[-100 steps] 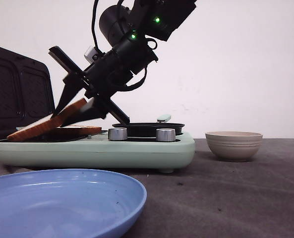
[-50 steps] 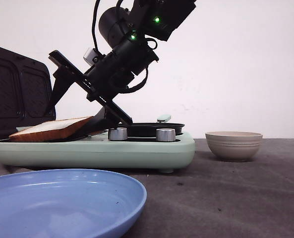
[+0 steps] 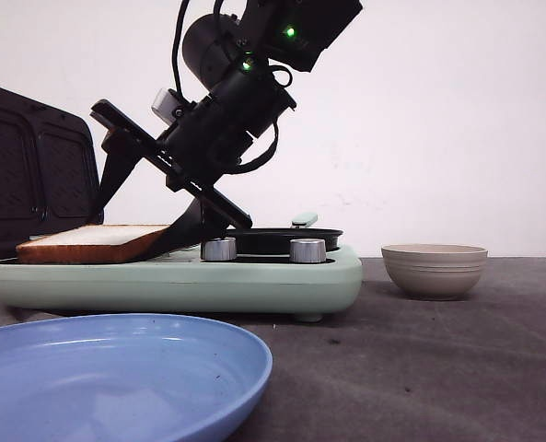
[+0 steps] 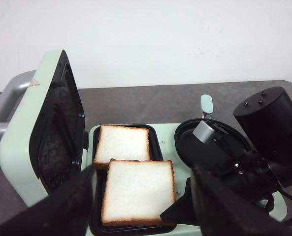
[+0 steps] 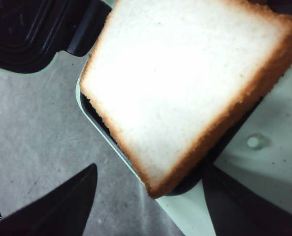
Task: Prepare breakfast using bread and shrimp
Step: 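Open the right gripper and raise it away from the press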
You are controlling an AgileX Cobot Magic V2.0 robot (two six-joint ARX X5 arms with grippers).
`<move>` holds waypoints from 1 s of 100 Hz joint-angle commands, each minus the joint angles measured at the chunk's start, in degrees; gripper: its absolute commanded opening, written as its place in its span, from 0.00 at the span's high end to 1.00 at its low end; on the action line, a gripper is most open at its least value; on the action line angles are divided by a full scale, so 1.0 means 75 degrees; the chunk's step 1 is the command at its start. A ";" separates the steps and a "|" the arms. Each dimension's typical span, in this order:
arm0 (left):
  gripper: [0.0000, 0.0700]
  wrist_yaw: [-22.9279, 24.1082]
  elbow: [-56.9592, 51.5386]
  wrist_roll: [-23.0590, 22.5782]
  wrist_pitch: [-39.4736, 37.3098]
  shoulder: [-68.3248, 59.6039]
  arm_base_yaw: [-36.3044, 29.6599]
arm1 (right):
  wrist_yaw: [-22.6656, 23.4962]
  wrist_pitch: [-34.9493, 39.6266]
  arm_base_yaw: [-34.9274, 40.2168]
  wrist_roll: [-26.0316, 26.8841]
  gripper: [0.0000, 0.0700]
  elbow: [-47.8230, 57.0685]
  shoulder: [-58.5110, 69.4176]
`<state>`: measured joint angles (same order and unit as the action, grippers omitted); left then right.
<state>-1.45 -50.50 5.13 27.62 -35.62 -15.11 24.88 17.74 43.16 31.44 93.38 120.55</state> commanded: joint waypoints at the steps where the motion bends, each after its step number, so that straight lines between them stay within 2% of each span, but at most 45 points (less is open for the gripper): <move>1: 0.55 -0.0003 -0.0058 0.0017 -0.0082 -0.0038 -0.0009 | -0.0079 0.0055 0.0079 -0.0140 0.39 0.0172 0.0052; 30: 0.55 -0.0003 -0.0058 0.0015 -0.0082 -0.0041 -0.0009 | -0.0166 0.0411 0.0064 -0.0417 0.39 0.0172 -0.0283; 42: 0.55 -0.0003 -0.0058 0.0017 -0.0082 -0.0038 -0.0009 | -0.0405 0.0597 0.0064 -0.0635 0.39 0.0172 -0.0542; 73: 0.55 0.0017 -0.0058 0.0017 -0.0076 -0.0038 -0.0009 | -0.1332 0.1067 -0.0093 -0.1241 0.39 0.0172 -0.1594; 92: 0.55 0.0023 -0.0058 0.0015 -0.0073 -0.0038 -0.0009 | -0.2317 0.1699 -0.0198 -0.2119 0.39 0.0172 -0.2305; 100: 0.55 0.0023 -0.0058 0.0015 -0.0070 -0.0038 -0.0009 | -0.2390 0.1947 -0.0227 -0.2585 0.39 0.0172 -0.2573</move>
<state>-1.43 -50.50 5.13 27.62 -35.62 -15.11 7.35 31.55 41.25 17.34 93.38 101.82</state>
